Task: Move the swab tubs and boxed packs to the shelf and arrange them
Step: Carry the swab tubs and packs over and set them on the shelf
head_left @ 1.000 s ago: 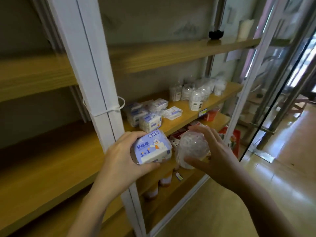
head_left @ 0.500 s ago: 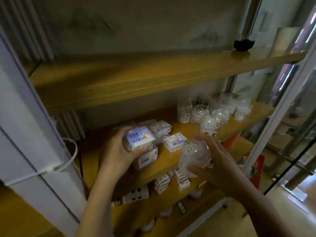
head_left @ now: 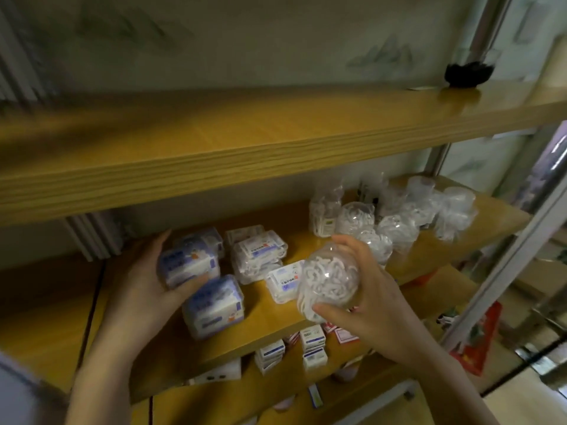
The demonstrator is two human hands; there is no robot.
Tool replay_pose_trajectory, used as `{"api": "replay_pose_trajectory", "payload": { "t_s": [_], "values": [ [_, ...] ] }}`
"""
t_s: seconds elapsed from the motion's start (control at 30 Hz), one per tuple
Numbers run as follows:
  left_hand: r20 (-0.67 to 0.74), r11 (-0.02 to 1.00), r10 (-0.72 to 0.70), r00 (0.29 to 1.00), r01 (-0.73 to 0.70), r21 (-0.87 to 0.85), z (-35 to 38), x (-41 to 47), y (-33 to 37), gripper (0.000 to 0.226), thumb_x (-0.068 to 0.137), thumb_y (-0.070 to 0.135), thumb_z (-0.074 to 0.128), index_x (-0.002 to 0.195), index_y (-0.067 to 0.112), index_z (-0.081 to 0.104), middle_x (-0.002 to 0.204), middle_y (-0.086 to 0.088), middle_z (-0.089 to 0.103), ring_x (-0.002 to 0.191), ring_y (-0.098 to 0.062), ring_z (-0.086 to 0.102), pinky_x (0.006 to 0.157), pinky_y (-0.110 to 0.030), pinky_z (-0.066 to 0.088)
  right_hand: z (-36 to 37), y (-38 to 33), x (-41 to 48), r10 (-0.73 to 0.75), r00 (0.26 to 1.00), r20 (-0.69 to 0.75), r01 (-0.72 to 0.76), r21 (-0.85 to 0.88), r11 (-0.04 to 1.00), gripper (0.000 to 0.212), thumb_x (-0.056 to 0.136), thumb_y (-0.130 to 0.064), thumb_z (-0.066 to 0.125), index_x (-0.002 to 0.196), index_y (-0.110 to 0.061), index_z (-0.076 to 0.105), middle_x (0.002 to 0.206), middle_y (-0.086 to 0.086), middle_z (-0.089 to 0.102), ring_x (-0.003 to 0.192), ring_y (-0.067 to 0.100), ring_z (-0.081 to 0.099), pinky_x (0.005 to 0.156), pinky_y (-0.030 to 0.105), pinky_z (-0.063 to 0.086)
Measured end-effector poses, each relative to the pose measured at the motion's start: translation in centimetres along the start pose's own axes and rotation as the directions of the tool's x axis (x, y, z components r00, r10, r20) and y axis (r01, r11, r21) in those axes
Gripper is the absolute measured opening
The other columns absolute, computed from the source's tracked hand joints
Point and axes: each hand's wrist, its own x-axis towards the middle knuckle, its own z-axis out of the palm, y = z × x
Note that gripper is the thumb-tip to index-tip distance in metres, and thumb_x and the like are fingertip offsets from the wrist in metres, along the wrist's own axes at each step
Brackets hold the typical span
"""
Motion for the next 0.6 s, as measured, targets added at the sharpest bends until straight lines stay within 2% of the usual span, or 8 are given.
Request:
{"api": "replay_pose_trajectory", "payload": {
  "t_s": [0.1, 0.2, 0.33, 0.47, 0.6],
  "values": [
    [-0.098, 0.974, 0.144, 0.985, -0.124, 0.189, 0.9, -0.9, 3.4, 0.076, 0.069, 0.041, 0.070, 0.135, 0.019, 0.040, 0.133, -0.013, 0.049, 0.121, -0.031, 0.045, 0.095, -0.046, 0.041, -2.2, 1.6, 0.1, -0.019, 0.999, 0.030, 0.018, 0.017, 1.000, 0.080, 0.059, -0.048, 0.073, 0.125, -0.046, 0.028, 0.124, -0.026, 0.044, 0.114, 0.000, 0.048, 0.090, 0.029, 0.050],
    [-0.091, 0.945, 0.242, 0.966, -0.213, 0.250, 3.4, -1.4, 7.0, 0.060, 0.071, 0.044, 0.063, 0.124, 0.018, 0.053, 0.120, -0.008, 0.059, 0.113, -0.027, 0.052, 0.089, -0.043, 0.045, -5.0, 3.4, 0.4, -0.057, 0.996, 0.076, 0.056, 0.012, 0.998, 0.076, 0.058, -0.048, 0.073, 0.120, -0.049, 0.028, 0.121, -0.031, 0.042, 0.112, -0.005, 0.046, 0.087, 0.018, 0.047],
    [-0.066, 0.939, 0.264, 0.962, -0.241, 0.245, 7.7, -1.7, 11.2, 0.052, 0.074, 0.045, 0.057, 0.119, 0.018, 0.057, 0.114, -0.005, 0.062, 0.109, -0.027, 0.055, 0.080, -0.041, 0.046, -9.7, 6.3, 1.1, -0.116, 0.983, 0.141, 0.113, 0.029, 0.993, 0.073, 0.061, -0.044, 0.077, 0.120, -0.045, 0.034, 0.123, -0.026, 0.041, 0.117, -0.003, 0.044, 0.089, 0.014, 0.043],
    [-0.089, 0.934, 0.221, 0.971, -0.185, 0.307, 11.1, -1.0, 13.6, 0.051, 0.076, 0.050, 0.054, 0.119, 0.021, 0.057, 0.121, -0.001, 0.060, 0.115, -0.023, 0.053, 0.080, -0.040, 0.047, -13.3, 9.7, 2.0, -0.137, 0.976, 0.172, 0.122, 0.091, 0.988, 0.074, 0.062, -0.031, 0.084, 0.120, -0.043, 0.039, 0.123, -0.025, 0.041, 0.119, -0.001, 0.043, 0.092, 0.020, 0.043],
    [-0.111, 0.927, 0.170, 0.979, -0.120, 0.356, 13.2, -1.2, 14.9, 0.056, 0.074, 0.055, 0.048, 0.116, 0.020, 0.059, 0.121, -0.003, 0.060, 0.112, -0.024, 0.055, 0.080, -0.041, 0.050, -14.9, 12.5, 3.5, -0.187, 0.955, 0.232, 0.181, 0.045, 0.982, 0.073, 0.065, -0.032, 0.081, 0.113, -0.058, 0.034, 0.121, -0.033, 0.034, 0.118, -0.012, 0.037, 0.091, 0.006, 0.035]
  ]
}}
